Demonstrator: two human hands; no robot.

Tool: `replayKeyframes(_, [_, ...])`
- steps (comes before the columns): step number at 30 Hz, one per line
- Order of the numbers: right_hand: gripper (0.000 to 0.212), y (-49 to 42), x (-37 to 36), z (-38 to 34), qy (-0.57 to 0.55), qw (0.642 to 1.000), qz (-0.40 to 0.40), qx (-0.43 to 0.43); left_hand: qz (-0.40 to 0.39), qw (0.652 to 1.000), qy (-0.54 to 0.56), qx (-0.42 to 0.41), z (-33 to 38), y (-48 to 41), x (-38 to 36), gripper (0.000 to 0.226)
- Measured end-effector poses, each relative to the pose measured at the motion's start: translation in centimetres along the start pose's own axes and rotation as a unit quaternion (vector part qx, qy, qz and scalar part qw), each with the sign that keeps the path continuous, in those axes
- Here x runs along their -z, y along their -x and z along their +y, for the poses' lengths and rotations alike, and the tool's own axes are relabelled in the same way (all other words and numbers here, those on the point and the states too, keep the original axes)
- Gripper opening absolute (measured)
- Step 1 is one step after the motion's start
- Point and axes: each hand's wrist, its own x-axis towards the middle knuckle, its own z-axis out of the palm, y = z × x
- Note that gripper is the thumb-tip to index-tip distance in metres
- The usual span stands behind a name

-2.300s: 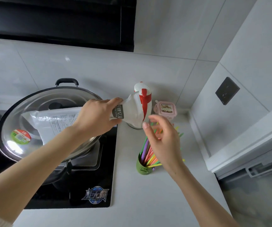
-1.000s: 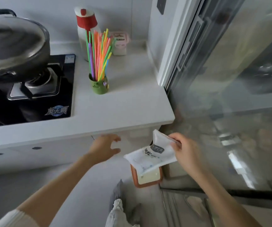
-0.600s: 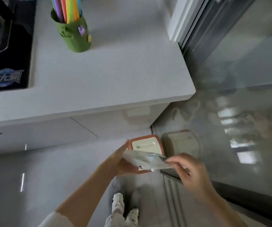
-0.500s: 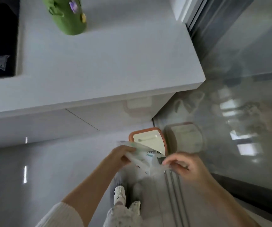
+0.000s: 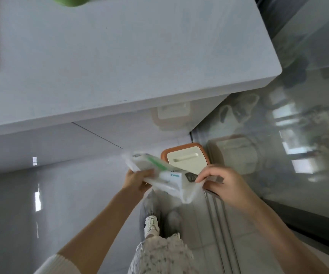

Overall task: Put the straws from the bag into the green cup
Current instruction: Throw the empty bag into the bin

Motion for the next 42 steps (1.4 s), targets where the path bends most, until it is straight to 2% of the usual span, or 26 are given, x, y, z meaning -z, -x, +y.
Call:
replayKeyframes(1, [0.026,0.3,0.5,-0.5,0.02,0.999,0.018,0.022,0.02,0.999,0.032,0.019,0.2,0.8,0.4,0.029])
replayKeyframes(2, [0.027,0.7,1.1,-1.0,0.03,0.998,0.024,0.039,0.059,0.997,0.03,0.028,0.5,1.8,0.9,0.034])
replayKeyframes(3, [0.03,1.0,1.8,-1.7,0.033,0.998,0.022,0.051,0.103,0.994,-0.04,-0.007,1.0,2.9,1.3,0.051])
replayKeyframes(4, [0.034,1.3,2.7,-2.5,0.028,0.998,0.014,0.054,0.146,0.974,-0.148,-0.088,1.6,4.6,1.7,0.07])
replayKeyframes(5, [0.036,1.5,3.5,-3.5,0.022,0.998,0.003,0.05,0.139,0.94,-0.25,-0.188,2.6,6.3,2.1,0.082])
replayKeyframes(6, [0.034,1.5,4.3,-4.7,0.013,0.999,-0.01,0.043,0.062,0.911,-0.323,-0.247,3.9,8.5,2.2,0.086])
replayKeyframes(7, [0.025,1.5,5.1,-6.2,0.001,0.999,-0.028,0.045,-0.07,0.892,-0.37,-0.251,5.5,10.8,1.6,0.087])
replayKeyframes(8, [0.012,1.5,5.7,-8.1,-0.013,0.997,-0.047,0.054,-0.202,0.852,-0.43,-0.217,7.1,13.1,0.8,0.087])
replayKeyframes(9, [0.007,1.5,6.3,-10.0,-0.027,0.995,-0.063,0.076,-0.291,0.8,-0.494,-0.176,8.7,15.2,-0.3,0.092])
replayKeyframes(10, [0.013,1.4,6.8,-12.0,-0.041,0.991,-0.077,0.101,-0.348,0.753,-0.538,-0.151,10.1,16.9,-1.5,0.101])
replayKeyframes(11, [0.016,1.3,7.3,-14.1,-0.052,0.987,-0.092,0.122,-0.38,0.729,-0.552,-0.138,11.2,18.4,-2.7,0.109])
replayKeyframes(12, [0.016,1.3,7.7,-16.1,-0.064,0.982,-0.107,0.14,-0.406,0.722,-0.544,-0.133,12.3,20.1,-3.9,0.115])
replayKeyframes(14, [0.011,1.3,8.5,-20.0,-0.056,0.975,-0.125,0.177,-0.434,0.738,-0.493,-0.155,13.9,23.3,-5.5,0.118])
replayKeyframes(16, [0.006,1.3,9.2,-23.4,-0.034,0.968,-0.111,0.223,-0.424,0.762,-0.446,-0.202,15.0,26.1,-6.0,0.127])
replayKeyframes(18, [0.021,1.1,9.8,-26.2,0.002,0.962,-0.078,0.261,-0.396,0.776,-0.416,-0.262,16.1,28.5,-6.4,0.128])
replayKeyframes(20, [0.027,0.9,10.1,-28.7,0.026,0.956,-0.057,0.288,-0.344,0.782,-0.401,-0.331,17.4,30.8,-7.1,0.122])
replayKeyframes(24, [0.03,0.5,11.3,-32.8,0.022,0.95,0.011,0.312,-0.219,0.771,-0.419,-0.426,20.8,33.4,-7.2,0.102])
replayKeyframes(26, [0.023,0.4,12.0,-34.5,0.021,0.941,0.045,0.335,-0.178,0.766,-0.41,-0.461,22.9,34.2,-6.9,0.101])
replayKeyframes(28, [0.015,-0.4,11.9,-36.2,0.08,0.919,0.071,0.379,-0.16,0.753,-0.401,-0.497,25.0,35.2,-6.8,0.096])
replayKeyframes(31, [0.017,-2.7,10.7,-38.4,0.174,0.872,0.106,0.445,-0.165,0.746,-0.391,-0.514,27.8,36.1,-6.6,0.085])
replayKeyframes(34, [0.01,-5.1,10.7,-40.3,0.239,0.831,0.153,0.478,-0.147,0.741,-0.402,-0.517,30.5,36.3,-5.8,0.081])
replayKeyframes(37, [0.022,-6.6,11.5,-41.0,0.29,0.803,0.208,0.477,-0.108,0.785,-0.375,-0.482,33.2,36.2,-4.5,0.073])
replayKeyframes(38, [0.022,-7.0,11.6,-41.0,0.305,0.801,0.216,0.468,-0.085,0.784,-0.386,-0.479,34.0,36.1,-4.1,0.069])
replayKeyframes(39, [0.02,-7.4,11.5,-41.0,0.311,0.809,0.21,0.452,-0.051,0.762,-0.422,-0.489,34.9,36.1,-3.9,0.064])
replayKeyframes(40, [0.015,-7.7,11.4,-41.1,0.299,0.833,0.195,0.424,-0.011,0.722,-0.472,-0.506,35.7,36.0,-3.7,0.062])
replayKeyframes(42, [0.004,-8.1,10.7,-41.6,0.185,0.916,0.153,0.323,0.058,0.616,-0.556,-0.555,37.3,36.2,-3.7,0.067])
